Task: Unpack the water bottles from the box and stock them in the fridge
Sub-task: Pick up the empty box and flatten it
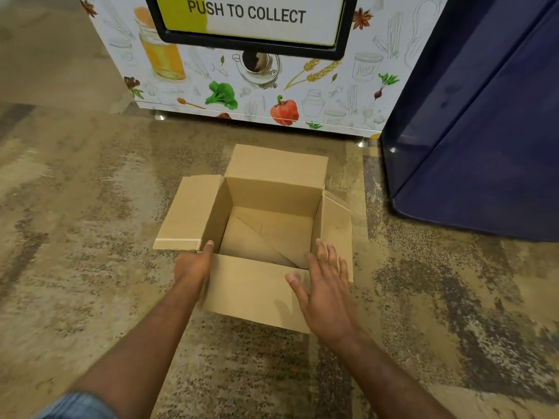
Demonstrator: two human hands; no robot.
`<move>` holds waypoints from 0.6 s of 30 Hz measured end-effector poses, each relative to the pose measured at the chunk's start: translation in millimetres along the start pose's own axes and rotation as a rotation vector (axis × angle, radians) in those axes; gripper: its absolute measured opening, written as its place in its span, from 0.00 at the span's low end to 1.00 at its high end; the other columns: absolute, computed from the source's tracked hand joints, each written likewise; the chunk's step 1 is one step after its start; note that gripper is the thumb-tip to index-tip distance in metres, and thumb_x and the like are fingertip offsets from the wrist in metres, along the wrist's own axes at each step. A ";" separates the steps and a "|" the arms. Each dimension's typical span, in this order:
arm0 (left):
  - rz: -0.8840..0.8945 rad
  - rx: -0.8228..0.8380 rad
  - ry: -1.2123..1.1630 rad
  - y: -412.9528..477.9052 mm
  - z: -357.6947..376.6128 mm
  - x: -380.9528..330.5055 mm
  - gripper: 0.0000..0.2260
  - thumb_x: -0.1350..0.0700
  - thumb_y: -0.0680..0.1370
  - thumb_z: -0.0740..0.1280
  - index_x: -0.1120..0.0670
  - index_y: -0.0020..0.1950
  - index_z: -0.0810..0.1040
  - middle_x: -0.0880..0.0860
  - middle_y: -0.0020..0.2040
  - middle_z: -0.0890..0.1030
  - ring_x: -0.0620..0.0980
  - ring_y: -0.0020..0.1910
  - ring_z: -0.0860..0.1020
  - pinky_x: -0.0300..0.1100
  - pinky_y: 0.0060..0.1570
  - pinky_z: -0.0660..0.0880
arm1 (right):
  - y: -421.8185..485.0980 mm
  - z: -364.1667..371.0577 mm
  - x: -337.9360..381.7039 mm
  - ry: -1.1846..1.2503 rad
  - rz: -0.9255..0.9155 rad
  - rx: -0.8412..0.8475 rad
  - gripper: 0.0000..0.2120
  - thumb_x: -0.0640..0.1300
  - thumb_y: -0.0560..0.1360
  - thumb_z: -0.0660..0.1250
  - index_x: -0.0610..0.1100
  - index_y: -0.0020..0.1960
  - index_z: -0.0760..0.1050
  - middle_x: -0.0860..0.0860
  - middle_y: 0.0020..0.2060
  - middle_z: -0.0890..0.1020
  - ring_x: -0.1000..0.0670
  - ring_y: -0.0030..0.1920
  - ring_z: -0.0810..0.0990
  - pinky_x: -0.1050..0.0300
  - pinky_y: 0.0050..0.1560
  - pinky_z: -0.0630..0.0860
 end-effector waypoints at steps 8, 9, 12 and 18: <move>-0.201 -0.095 -0.213 15.1 9.1 14.0 0.12 0.59 0.74 0.74 0.62 0.56 0.81 0.57 0.45 0.81 0.56 0.43 0.80 0.50 0.51 0.80 | 1.2 16.3 -10.4 -0.001 -0.002 0.014 0.32 0.65 0.81 0.46 0.48 0.79 0.54 0.50 0.80 0.43 0.51 0.78 0.34 0.46 0.79 0.40; -0.209 -0.107 -0.231 14.3 8.0 14.6 0.10 0.60 0.75 0.73 0.62 0.54 0.81 0.56 0.43 0.81 0.54 0.39 0.79 0.48 0.47 0.78 | 0.9 18.7 -13.1 -0.001 0.003 0.021 0.32 0.65 0.81 0.45 0.48 0.78 0.55 0.50 0.80 0.43 0.51 0.78 0.34 0.46 0.79 0.39; -0.183 -0.142 -0.274 16.8 3.9 19.4 0.14 0.57 0.74 0.73 0.65 0.54 0.81 0.59 0.49 0.85 0.57 0.42 0.82 0.48 0.43 0.75 | -1.4 23.0 -19.2 0.016 0.028 0.051 0.32 0.65 0.81 0.45 0.48 0.79 0.55 0.50 0.80 0.43 0.50 0.78 0.34 0.46 0.78 0.38; -0.078 -0.164 -0.201 -20.3 -27.3 4.6 0.12 0.60 0.79 0.68 0.63 0.36 0.73 0.55 0.32 0.73 0.53 0.34 0.72 0.49 0.41 0.69 | -25.9 7.1 -14.5 0.032 0.070 0.081 0.33 0.66 0.81 0.45 0.49 0.80 0.51 0.51 0.79 0.42 0.51 0.77 0.32 0.49 0.77 0.34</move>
Point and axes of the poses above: each hand's wrist, its own y-axis towards the middle knuckle, its own z-axis out of the palm, x = y × z, the point moved 7 cm from there along y, towards the middle knuckle
